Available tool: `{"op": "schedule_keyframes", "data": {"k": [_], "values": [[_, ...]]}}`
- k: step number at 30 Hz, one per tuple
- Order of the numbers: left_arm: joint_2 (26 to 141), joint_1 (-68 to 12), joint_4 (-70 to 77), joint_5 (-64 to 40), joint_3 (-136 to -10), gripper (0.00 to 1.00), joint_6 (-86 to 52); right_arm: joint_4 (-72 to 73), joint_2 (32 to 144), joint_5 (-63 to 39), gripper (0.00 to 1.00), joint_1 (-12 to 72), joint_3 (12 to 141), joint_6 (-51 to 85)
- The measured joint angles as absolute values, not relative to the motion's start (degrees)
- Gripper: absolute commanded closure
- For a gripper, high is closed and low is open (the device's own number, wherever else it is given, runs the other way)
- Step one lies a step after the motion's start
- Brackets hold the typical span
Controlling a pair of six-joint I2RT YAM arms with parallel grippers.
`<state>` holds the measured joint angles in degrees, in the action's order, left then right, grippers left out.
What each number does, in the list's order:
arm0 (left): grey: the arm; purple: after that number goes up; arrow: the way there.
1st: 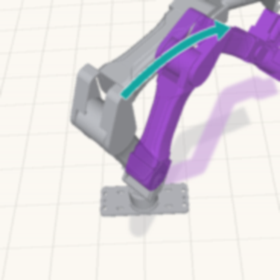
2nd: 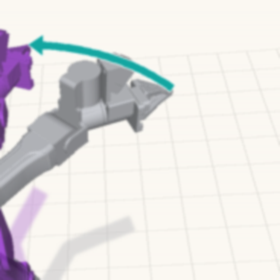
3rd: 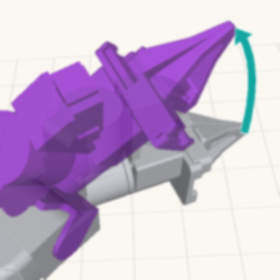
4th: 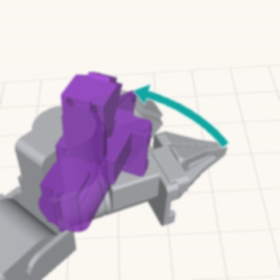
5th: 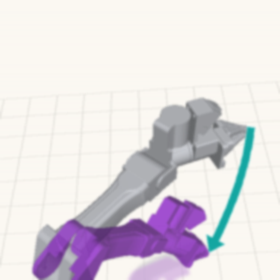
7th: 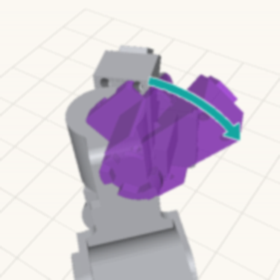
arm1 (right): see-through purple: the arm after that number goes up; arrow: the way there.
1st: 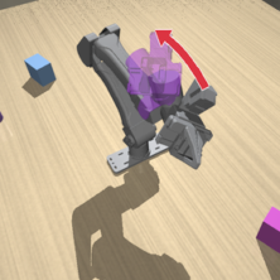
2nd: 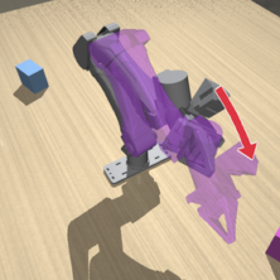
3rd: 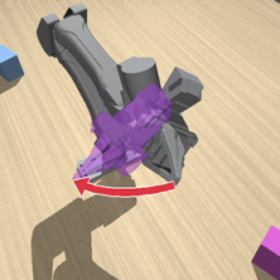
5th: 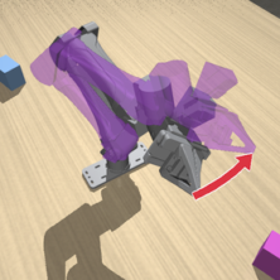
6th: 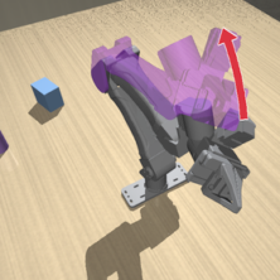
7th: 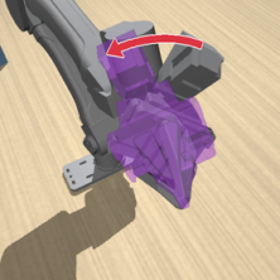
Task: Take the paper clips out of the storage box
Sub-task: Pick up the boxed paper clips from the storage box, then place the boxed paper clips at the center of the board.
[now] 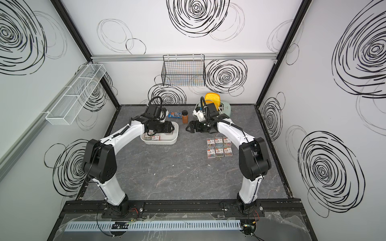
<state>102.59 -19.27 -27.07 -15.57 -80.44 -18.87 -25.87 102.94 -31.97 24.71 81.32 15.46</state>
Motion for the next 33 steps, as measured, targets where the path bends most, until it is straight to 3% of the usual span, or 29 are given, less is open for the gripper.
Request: {"op": "schedule_keyframes", "data": {"k": [14,33], "values": [[101.9,-28.3,-21.5,-18.2,-76.3,0.56,-32.6,-20.4,95.9,-32.6,0.15,29.2,72.5,18.6],[97.4,-24.7,-15.0,-27.2,-70.0,0.54,-40.9,-8.4,92.6,-24.4,0.29,35.6,64.2,24.7]]}}
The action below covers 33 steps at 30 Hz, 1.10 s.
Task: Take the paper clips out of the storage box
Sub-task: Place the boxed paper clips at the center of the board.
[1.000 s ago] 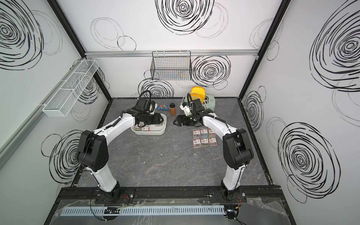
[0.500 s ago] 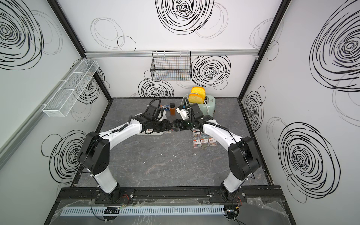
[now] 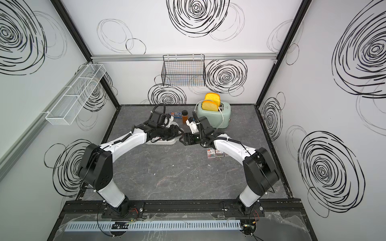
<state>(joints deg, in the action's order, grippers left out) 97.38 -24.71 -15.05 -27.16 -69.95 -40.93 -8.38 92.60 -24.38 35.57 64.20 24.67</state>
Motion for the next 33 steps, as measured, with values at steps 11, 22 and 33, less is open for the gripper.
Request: {"op": "schedule_keyframes", "data": {"k": [11,22,33], "values": [[97.0,-26.2,-11.2,-27.6,-68.6,0.53,-45.3,-3.0,92.3,-26.5,0.41,35.7,61.9,27.0],[96.9,-26.4,-9.1,-28.1,-68.1,0.50,-47.3,1.1,92.5,-26.7,0.57,35.3,60.5,28.9],[95.9,-26.5,-6.3,-28.6,-66.3,0.32,-47.3,2.3,93.0,-26.9,0.71,34.6,60.2,30.5]]}}
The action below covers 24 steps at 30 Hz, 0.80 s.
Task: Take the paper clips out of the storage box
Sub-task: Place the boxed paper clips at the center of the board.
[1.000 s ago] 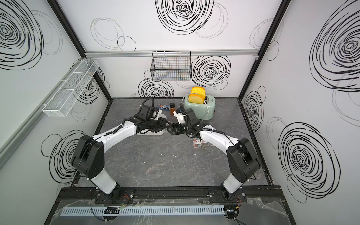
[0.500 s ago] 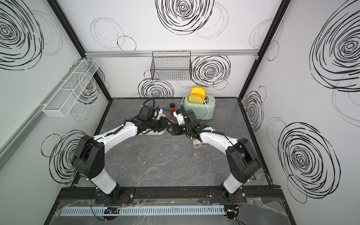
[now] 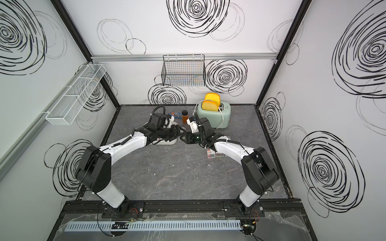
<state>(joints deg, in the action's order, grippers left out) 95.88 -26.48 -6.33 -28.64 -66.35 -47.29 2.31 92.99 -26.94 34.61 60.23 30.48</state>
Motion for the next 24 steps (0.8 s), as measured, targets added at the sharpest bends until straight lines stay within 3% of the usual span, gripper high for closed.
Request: {"op": "schedule_keyframes", "data": {"k": [10,24], "values": [[94.1,-26.5,-5.1,-31.9,-65.1,0.14,-45.4,3.0,92.1,-28.5,0.75,33.5,58.5,30.4],[90.3,-19.8,6.7,-45.3,-57.8,0.21,-42.8,6.3,82.0,-46.4,0.74,22.6,52.4,34.6]]}}
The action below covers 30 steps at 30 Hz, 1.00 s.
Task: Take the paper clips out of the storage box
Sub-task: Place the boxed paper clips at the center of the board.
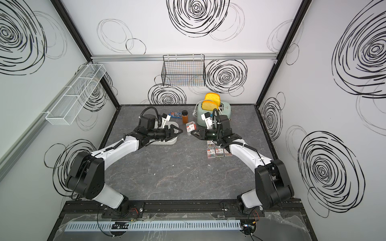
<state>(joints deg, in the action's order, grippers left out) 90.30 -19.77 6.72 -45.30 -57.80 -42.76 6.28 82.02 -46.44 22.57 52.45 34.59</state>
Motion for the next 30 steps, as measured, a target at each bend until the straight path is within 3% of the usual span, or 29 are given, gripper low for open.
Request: {"op": "schedule_keyframes", "data": {"k": [10,22,30], "values": [[90.3,-19.5,25.1,-55.6,-55.9,0.27,-48.3,9.1,81.4,-56.7,0.73,21.9,49.2,39.4],[91.9,-20.4,29.8,-58.0,-55.1,0.27,-49.1,14.9,81.4,-63.3,0.73,21.1,49.2,44.4],[94.1,-21.6,31.8,-58.2,-56.5,0.51,-50.4,16.6,82.2,-66.0,0.72,20.8,49.2,46.0]]}}
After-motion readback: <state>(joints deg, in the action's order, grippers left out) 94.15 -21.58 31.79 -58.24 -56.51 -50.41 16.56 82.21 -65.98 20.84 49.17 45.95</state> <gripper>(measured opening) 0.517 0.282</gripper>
